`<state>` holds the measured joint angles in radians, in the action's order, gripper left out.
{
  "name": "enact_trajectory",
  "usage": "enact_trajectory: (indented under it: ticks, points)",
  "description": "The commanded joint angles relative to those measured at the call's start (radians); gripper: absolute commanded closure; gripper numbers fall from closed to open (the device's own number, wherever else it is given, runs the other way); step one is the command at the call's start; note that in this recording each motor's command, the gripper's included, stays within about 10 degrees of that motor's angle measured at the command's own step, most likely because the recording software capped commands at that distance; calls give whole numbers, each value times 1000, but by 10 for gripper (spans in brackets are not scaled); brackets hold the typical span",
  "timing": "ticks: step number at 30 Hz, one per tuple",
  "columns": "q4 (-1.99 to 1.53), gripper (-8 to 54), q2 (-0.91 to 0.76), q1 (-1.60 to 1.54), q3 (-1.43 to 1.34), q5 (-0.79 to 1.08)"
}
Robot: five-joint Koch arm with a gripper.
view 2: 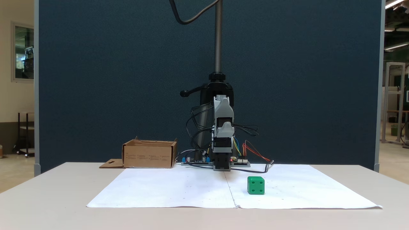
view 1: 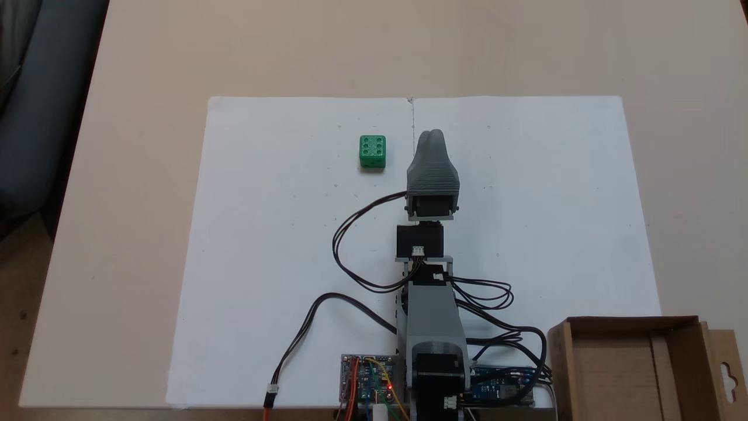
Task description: Grasp a green dice and put it in the bin.
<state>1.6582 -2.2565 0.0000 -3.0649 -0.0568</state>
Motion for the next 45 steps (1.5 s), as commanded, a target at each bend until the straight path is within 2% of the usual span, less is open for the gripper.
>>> enact_trajectory:
  ticks: [1, 45]
  points:
    - [-52, 1, -110, 69, -66, 41]
    - [-115, 11, -107, 54, -66, 41]
